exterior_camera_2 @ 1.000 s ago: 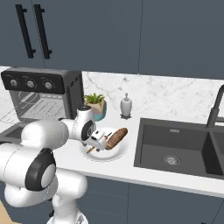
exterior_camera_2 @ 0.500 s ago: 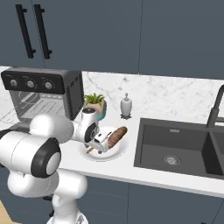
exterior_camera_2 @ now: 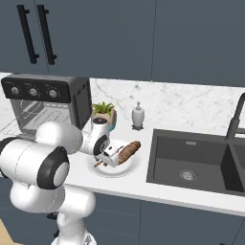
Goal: Pick up the kebab skewer and baguette bread, and place them inside the toaster oven. Close the toaster oven door and start by setting the timer.
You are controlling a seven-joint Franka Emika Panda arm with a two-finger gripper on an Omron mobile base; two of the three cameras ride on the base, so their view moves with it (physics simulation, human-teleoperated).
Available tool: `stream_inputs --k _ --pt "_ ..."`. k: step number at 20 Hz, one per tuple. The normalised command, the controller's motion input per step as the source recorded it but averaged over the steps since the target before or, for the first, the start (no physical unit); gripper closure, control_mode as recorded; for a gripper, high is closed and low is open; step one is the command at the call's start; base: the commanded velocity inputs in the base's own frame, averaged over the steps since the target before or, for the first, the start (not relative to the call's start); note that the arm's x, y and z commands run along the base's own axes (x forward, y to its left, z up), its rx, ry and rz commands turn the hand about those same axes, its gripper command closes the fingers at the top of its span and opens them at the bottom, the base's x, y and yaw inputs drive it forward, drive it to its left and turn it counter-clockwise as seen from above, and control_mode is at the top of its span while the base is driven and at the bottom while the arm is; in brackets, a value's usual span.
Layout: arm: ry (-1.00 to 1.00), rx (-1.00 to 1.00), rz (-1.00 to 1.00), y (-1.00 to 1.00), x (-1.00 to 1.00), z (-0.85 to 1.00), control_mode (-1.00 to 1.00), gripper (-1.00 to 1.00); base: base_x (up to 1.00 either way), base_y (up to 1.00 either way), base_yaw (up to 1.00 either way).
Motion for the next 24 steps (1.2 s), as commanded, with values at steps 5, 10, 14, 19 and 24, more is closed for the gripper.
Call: stream_inputs --k 5,10,14,19,24 --pt "0.0 0.05 -0.08 0.0 0.0 -0.13 -1.0 1.0 0.0 0.0 0.0" --pt "-0.01 0.03 -0.01 0.0 -0.12 0.67 -1.0 1.0 0.0 0.0 0.0" --pt "-0.11 0.0 0.0 0.07 -0.69 1.0 -1.0 1.0 0.0 0.0 0.0" --pt "-0.04 0.0 0.0 0.58 -0.93 0.72 -1.0 1.0 0.0 0.0 0.0" --pt "0.0 0.0 0.03 1.0 -0.46 0.62 -1.0 1.0 0.0 0.0 0.0"
